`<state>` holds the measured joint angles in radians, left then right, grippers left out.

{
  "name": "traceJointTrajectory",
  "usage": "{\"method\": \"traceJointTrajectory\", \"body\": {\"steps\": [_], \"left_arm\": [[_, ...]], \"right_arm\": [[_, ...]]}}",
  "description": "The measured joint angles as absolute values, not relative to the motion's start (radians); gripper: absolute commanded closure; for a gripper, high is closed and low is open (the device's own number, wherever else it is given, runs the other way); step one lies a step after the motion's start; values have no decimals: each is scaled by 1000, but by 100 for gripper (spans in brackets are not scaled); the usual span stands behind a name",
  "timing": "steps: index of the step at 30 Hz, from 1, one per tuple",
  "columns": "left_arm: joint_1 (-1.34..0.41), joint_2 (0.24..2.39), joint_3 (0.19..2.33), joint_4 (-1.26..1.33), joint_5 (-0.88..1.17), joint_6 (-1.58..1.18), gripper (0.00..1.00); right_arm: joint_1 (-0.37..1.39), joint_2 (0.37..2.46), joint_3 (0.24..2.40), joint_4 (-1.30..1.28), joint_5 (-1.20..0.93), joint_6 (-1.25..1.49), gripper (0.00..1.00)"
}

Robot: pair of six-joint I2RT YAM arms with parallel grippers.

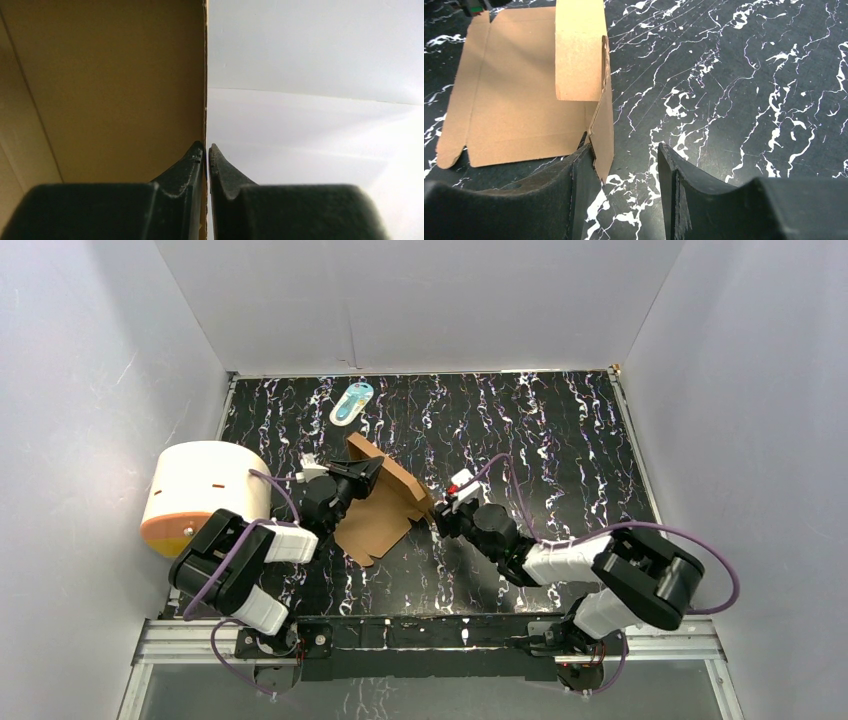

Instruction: Fold the paper box

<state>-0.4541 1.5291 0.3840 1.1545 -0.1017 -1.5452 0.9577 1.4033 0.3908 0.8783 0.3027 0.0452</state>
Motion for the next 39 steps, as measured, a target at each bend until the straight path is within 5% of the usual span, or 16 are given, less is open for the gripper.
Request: {"method": "traceJointTrajectory", "body": {"steps": [14,20,27,39], "left_arm": [[-497,1506,352,1152,-159,-1564,88],[-503,1478,317,1159,-155,-1563,86],[-505,1419,272,1147,-116,-1521,52],[-550,1191,269,876,-59,-1089,24]], "right_arm": [[951,1650,412,1162,310,-15,63],[910,1692,438,1228,240,-24,79],[841,1688,444,1225,98,-30,90],[694,1615,480,1069,-203,-58,92]]}}
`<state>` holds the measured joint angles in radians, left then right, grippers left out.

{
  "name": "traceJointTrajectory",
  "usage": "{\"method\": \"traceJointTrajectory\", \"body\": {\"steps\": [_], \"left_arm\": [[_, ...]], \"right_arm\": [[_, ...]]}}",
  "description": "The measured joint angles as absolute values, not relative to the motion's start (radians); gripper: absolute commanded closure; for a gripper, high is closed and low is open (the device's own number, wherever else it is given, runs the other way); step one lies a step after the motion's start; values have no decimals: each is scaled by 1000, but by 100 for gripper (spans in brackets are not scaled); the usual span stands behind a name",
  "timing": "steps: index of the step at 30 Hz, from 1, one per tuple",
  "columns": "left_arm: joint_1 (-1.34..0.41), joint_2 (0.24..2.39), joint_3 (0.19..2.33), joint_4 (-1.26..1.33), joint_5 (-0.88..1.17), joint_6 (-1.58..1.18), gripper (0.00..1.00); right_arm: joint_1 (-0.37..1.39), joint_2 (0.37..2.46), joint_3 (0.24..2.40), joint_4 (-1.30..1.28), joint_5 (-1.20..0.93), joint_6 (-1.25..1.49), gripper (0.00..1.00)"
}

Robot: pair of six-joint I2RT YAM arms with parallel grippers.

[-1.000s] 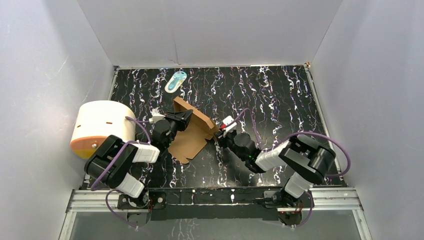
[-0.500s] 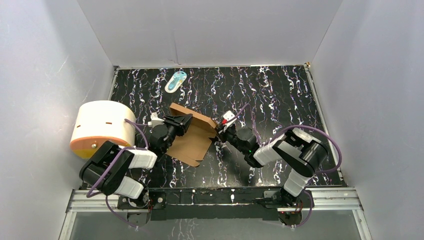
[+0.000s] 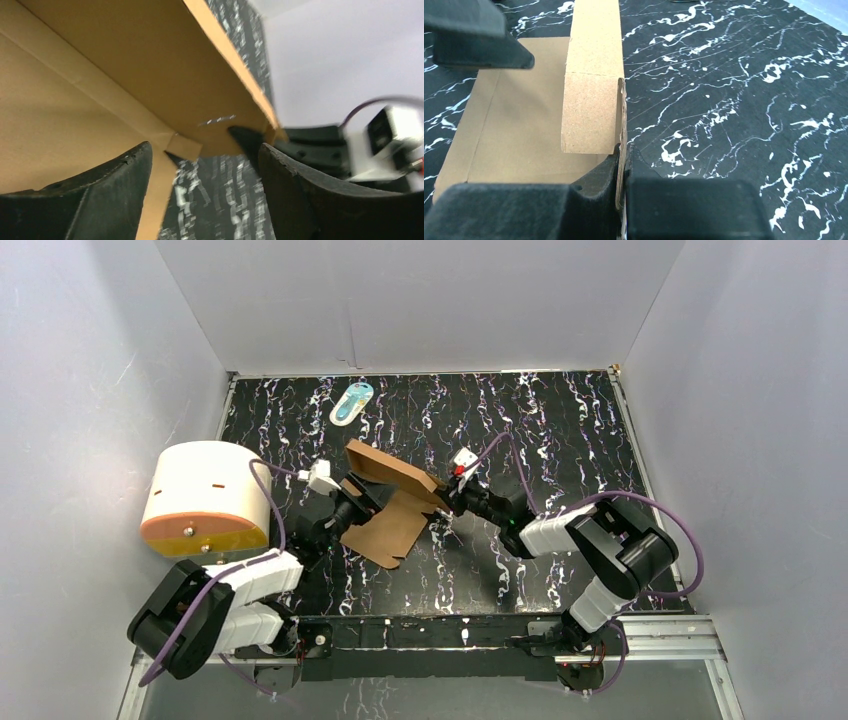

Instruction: Fold the paper box

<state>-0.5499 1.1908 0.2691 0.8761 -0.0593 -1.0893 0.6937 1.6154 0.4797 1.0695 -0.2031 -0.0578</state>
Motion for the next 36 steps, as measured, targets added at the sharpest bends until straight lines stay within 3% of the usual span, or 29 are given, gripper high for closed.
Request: {"method": "traceJointTrajectory", "body": {"steps": [8,24,27,33,36], "left_arm": [[-686,1238,278,802,-75,-757,23],[-859,1568,471,786,-224,-227,23],[-862,1620,489,796,-256,-199,28],[-868,1654,491,834,-341,-190,54],[-867,1654,487,846,-384,-202,61]], "right_arm": [[675,1619,517,1018,-341,-65,94],[662,1640,550,986,-433,-82,93],[661,1642,550,987,-439,-82,93],[661,1642,550,981,-440,-84,93],[661,1642,550,979,-440,-86,92]]}}
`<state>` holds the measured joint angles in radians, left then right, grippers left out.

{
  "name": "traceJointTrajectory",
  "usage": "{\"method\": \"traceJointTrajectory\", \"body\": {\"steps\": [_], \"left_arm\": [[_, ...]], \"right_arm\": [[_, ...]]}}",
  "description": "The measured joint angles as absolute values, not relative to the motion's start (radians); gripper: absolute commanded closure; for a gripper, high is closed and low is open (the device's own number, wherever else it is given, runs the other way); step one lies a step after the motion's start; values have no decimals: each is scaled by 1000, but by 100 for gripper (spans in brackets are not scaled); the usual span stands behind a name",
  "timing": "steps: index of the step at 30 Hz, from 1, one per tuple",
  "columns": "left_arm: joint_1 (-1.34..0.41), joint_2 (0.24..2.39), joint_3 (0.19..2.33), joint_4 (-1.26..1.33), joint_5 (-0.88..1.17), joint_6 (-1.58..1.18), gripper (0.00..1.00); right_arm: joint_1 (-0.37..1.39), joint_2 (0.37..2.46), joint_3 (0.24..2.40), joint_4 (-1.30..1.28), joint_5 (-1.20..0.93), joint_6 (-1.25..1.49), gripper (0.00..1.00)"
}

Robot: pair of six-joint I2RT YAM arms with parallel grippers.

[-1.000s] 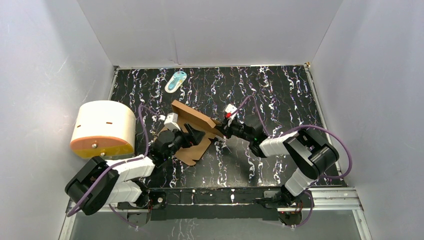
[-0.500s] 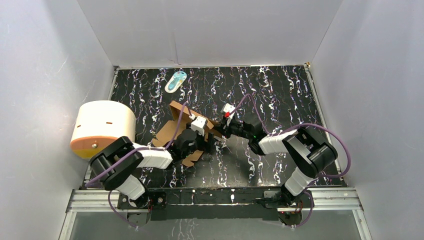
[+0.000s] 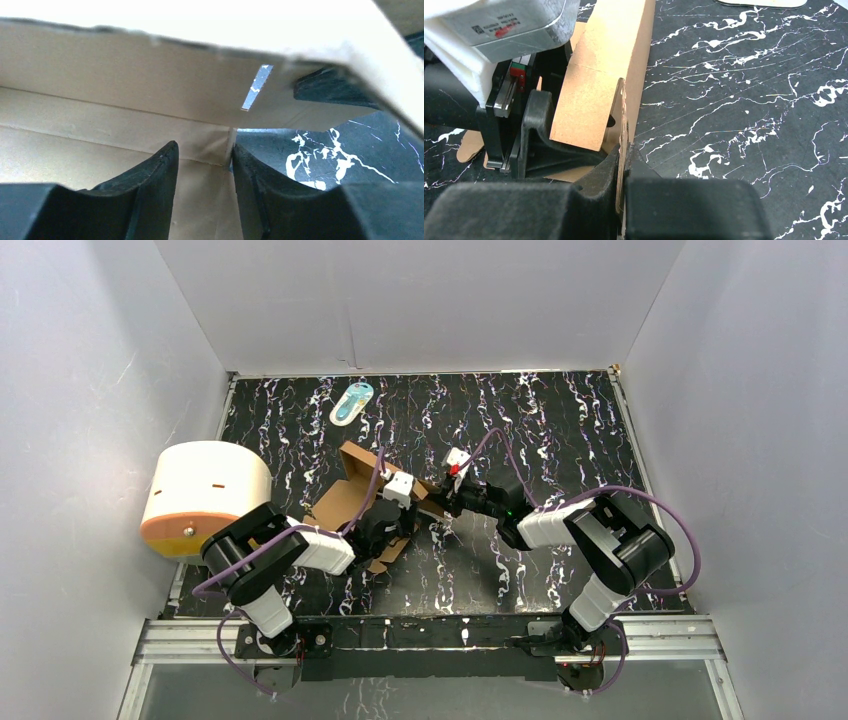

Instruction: Fold the paper box

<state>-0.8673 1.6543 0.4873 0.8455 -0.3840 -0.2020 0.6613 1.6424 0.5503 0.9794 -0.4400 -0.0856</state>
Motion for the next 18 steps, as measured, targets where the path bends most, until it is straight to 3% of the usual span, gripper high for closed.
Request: {"method": "traceJointTrajectory", "body": {"steps": [9,18], "left_arm": [[-852,1663,471,871,-385,-299,68],[-814,1711,465,945,-329,-440,66]], "right_arm": [[676,1642,550,970,-343,-39,90],[844,1637,545,961,163,91,91]]}}
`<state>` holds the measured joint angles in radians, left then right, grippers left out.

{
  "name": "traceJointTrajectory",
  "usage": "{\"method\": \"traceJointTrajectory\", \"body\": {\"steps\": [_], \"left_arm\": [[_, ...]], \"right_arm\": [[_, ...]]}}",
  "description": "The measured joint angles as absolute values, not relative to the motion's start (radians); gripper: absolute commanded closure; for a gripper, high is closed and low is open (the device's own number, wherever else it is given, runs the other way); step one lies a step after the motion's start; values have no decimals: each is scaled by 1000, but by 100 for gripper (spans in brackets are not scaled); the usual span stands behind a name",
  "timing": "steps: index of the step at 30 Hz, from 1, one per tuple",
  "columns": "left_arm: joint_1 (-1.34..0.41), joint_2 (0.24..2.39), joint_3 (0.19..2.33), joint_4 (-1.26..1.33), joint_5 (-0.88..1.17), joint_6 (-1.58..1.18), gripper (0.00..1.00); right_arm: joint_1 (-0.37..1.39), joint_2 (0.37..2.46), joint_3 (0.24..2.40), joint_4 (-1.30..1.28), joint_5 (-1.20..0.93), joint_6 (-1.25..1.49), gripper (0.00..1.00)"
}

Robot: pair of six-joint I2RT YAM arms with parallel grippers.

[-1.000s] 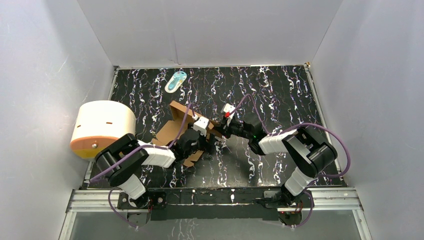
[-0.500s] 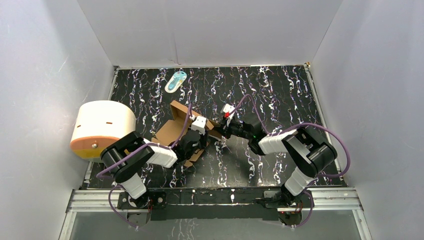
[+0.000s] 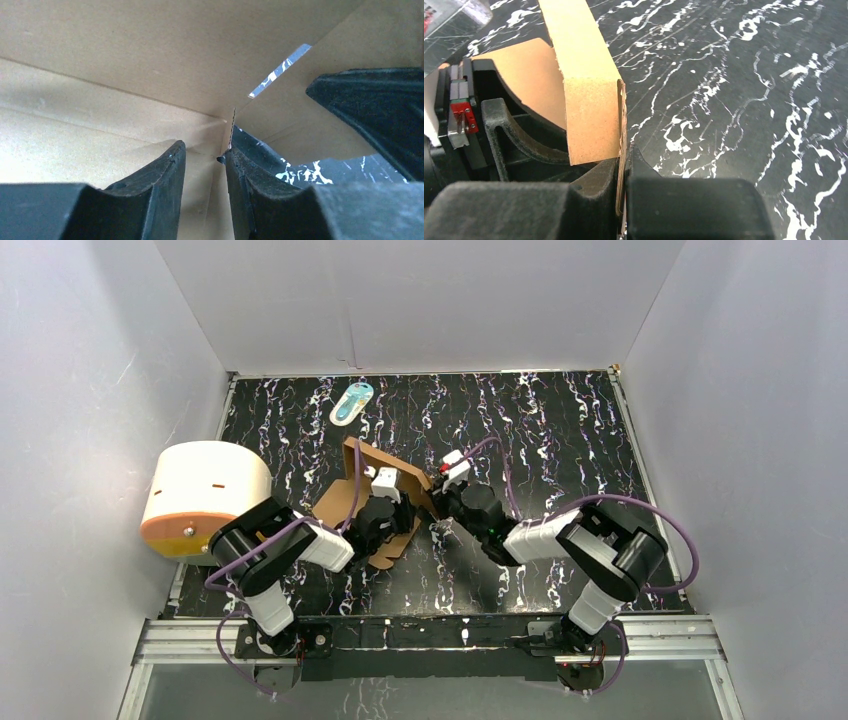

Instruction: Fold the paper box

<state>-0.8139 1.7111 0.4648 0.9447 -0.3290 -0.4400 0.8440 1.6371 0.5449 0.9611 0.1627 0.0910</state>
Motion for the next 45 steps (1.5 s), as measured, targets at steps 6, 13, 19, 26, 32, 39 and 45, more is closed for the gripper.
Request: {"method": "traceJointTrajectory", "body": {"steps": [6,13,19,26,32,39,45], "left_arm": [[-794,1733,469,988,-284,-504,64],[-776,1745,470,1011,-226,-556,64],[-769,1774,464,1077,-198,-597,53],[-711,1644,402,1074,-143,-669,36],[-635,1546,408,1080,-86,-754,21],[-606,1530,463,1084,-33,-832,17],[-604,1546,506,1100,-17,-833,30]], "right_arm": [[942,1667,585,936,467,146,90],[965,1724,656,907,697,227,89],[965,1747,680,909,742,221,90],[964,1777,657,1003,726,173,93],[964,1794,654,1052,693,154,94],[964,1799,644,1077,674,150,94],[963,1804,644,1082,670,149,94]]}}
